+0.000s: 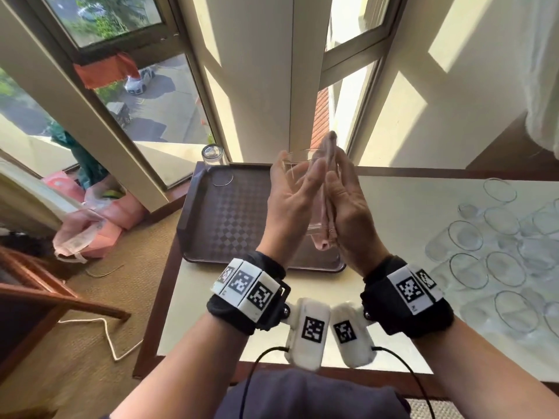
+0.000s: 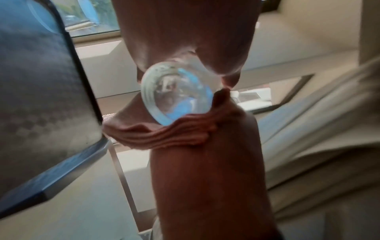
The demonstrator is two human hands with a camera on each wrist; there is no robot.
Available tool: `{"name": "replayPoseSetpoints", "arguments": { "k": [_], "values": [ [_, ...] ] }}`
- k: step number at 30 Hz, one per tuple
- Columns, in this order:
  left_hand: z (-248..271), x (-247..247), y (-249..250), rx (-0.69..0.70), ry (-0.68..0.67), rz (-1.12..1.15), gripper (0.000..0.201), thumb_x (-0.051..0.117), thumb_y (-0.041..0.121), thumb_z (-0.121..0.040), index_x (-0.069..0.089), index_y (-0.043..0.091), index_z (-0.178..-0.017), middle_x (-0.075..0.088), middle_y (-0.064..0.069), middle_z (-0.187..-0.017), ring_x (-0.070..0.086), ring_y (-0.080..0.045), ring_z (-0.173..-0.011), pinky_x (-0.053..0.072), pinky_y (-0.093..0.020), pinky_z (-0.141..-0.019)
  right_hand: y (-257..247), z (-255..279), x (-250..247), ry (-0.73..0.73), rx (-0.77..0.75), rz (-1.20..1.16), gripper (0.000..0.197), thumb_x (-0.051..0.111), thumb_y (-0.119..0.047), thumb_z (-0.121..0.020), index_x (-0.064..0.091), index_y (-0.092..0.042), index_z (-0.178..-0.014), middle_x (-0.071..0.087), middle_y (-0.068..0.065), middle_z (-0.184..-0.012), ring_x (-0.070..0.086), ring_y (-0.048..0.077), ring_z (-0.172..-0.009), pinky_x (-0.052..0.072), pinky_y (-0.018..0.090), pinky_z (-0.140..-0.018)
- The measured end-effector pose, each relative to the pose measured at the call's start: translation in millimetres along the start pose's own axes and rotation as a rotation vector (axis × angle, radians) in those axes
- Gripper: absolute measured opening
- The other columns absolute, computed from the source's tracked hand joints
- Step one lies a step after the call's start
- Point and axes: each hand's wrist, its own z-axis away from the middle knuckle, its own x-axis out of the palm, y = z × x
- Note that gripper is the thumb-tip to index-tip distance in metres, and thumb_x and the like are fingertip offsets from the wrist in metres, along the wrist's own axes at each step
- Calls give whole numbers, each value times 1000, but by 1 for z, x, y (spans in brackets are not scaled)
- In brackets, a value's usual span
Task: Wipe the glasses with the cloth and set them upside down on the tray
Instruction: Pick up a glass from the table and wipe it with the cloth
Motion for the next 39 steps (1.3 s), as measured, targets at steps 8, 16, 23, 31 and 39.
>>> {"name": "replayPoseSetpoints", "arguments": {
  "k": [8, 16, 23, 31, 39],
  "values": [
    [-2, -12, 6, -87, -71, 25, 67, 46, 47, -99, 31, 9, -153, 47, -14, -150, 48, -29, -138, 48, -28, -104, -6, 5, -11, 35, 41, -58, 51, 32, -26, -103, 30, -22, -153, 41, 7, -154, 45, 23, -139, 41, 48, -113],
    [-8, 1, 2, 34, -48, -48, 73, 69, 47, -89, 35, 6, -139, 60, -17, -132, 67, -17, -112, 57, -30, -90, 7, -9, -4, 35, -92, 113, 56, 36, -33, -104, 22, -24, -157, 34, 8, -159, 39, 29, -143, 38, 58, -112],
    [-7, -16, 4, -37, -190, 8, 59, 42, 48, -97, 47, 8, -140, 62, -10, -132, 62, -16, -123, 51, -32, -101, -12, 3, -10, -3, 74, -149, 51, 30, -28, -105, 27, -15, -154, 42, 15, -153, 46, 29, -138, 42, 49, -111],
    [0, 3, -1, -22, 18, -14, 90, 72, 48, -83, 26, 11, -149, 59, -15, -137, 64, -22, -121, 55, -40, -97, 6, -4, -2, 38, -134, 221, 56, 37, -29, -103, 24, -18, -156, 39, 7, -155, 44, 26, -139, 39, 58, -110],
    [6, -12, -4, 0, -141, 143, 68, 50, 45, -94, 41, 3, -146, 53, -20, -144, 56, -30, -130, 49, -36, -104, -3, 7, -8, 8, 71, -137, 48, 28, -23, -106, 30, -17, -153, 44, 16, -151, 47, 32, -137, 37, 56, -113]
  ]
}}
